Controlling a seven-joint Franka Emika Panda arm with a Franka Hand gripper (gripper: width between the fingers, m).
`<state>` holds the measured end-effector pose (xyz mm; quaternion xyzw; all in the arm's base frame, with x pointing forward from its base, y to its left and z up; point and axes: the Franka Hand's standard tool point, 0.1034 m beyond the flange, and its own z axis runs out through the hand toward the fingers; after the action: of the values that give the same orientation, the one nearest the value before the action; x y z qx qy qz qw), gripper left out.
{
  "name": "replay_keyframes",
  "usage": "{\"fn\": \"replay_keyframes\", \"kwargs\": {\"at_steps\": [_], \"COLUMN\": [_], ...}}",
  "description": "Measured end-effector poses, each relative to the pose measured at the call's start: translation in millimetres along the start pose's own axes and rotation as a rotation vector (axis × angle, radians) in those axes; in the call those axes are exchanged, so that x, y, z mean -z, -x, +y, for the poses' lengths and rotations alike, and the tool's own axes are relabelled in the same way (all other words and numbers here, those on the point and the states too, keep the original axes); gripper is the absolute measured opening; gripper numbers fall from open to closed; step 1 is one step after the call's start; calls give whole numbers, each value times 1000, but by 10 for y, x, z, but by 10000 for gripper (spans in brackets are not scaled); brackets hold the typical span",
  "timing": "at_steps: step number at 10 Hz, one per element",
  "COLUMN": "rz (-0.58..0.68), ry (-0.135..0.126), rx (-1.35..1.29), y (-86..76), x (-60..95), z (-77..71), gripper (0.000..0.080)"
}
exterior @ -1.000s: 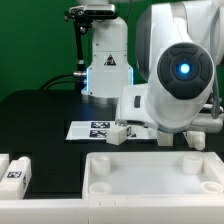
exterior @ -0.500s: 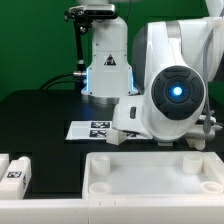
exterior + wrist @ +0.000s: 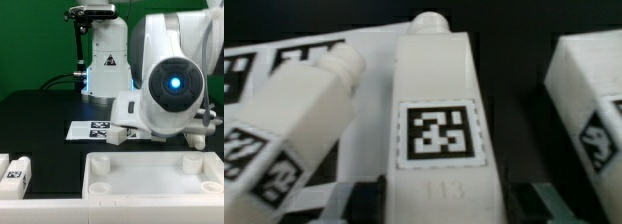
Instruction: Assemble desk
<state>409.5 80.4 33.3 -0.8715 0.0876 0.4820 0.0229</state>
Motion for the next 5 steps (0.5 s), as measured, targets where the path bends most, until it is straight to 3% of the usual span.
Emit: {"fn": "replay_keyframes", "kwargs": {"at_steps": [1, 3, 5], "rz": [27, 213, 318], "ry": [-17, -14, -25], "rx": [12, 64, 62], "y": [58, 152, 134], "x": [248, 692, 625], "z": [24, 9, 7], "gripper": [284, 284, 284]}}
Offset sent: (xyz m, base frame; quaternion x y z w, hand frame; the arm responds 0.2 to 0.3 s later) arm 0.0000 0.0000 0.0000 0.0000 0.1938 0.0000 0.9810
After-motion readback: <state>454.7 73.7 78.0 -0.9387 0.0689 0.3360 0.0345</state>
